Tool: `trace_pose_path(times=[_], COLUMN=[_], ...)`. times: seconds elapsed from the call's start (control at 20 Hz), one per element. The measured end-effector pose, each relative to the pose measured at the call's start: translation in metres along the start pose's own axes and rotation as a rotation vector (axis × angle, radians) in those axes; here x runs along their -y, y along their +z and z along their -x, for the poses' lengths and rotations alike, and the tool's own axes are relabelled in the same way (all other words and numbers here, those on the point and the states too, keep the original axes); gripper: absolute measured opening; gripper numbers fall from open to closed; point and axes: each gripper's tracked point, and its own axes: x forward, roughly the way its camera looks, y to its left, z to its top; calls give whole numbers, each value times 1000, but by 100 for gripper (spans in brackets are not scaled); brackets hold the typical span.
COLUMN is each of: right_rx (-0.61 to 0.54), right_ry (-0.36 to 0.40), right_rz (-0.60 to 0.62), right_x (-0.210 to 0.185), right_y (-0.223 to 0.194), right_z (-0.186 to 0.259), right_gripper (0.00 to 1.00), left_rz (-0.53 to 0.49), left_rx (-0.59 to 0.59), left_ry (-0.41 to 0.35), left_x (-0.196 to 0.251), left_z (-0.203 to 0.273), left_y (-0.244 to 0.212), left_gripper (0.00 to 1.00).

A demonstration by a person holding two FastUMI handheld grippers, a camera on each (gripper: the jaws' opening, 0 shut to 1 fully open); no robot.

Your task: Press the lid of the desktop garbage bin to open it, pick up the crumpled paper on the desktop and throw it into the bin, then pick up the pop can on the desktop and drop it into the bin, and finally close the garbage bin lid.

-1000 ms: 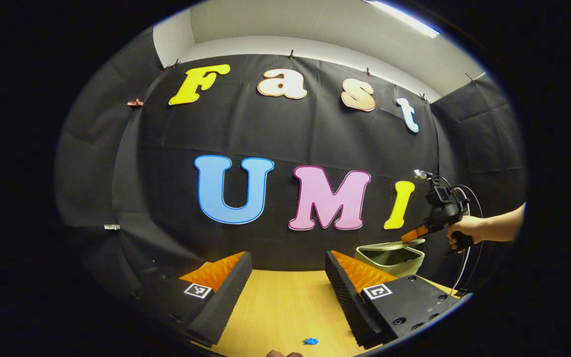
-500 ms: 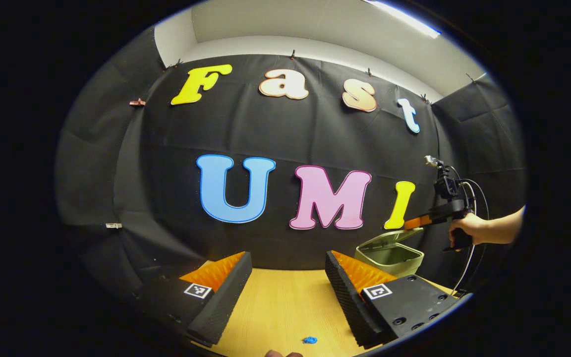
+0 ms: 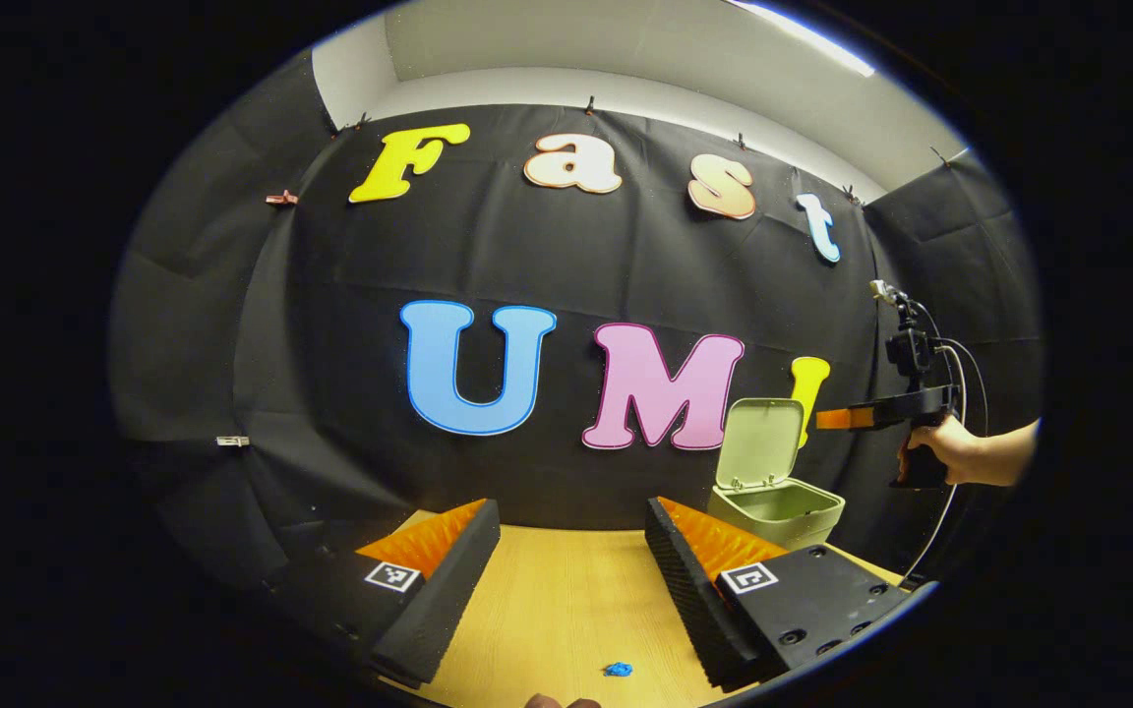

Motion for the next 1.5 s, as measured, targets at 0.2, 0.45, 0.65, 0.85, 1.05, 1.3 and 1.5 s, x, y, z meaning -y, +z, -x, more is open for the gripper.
trace_pose_path(times=[0.2, 0.45, 0.65, 0.85, 1.05, 1.3, 1.5], right_rx=[25, 56, 65, 54, 27, 20, 9], right_ry=[38, 92, 133, 155, 159, 157, 169], right_rz=[49, 41, 19, 12, 31, 51, 65], right_x=[-21, -55, -75, -81, -79, -72, -67], right_y=[1, -5, -13, -27, -44, -52, -55], right_z=[23, 59, 90, 113, 131, 148, 161], right_gripper=[39, 54, 65, 83, 87, 87, 87], left_rz=[2, 21, 5, 0, -30, -34, -102], left_rx=[-28, -119, -230, -307, -383, -455, -524], left_ry=[-12, -55, -84, -133, -170, -233, -232], left_x=[2, 8, 10, 20, 30, 57, 66], left_z=[-1, -4, -8, -11, -17, -28, -39], left_y=[-10, -43, -87, -129, -177, -228, -277], left_gripper=[95, 95, 95, 95, 95, 95, 96])
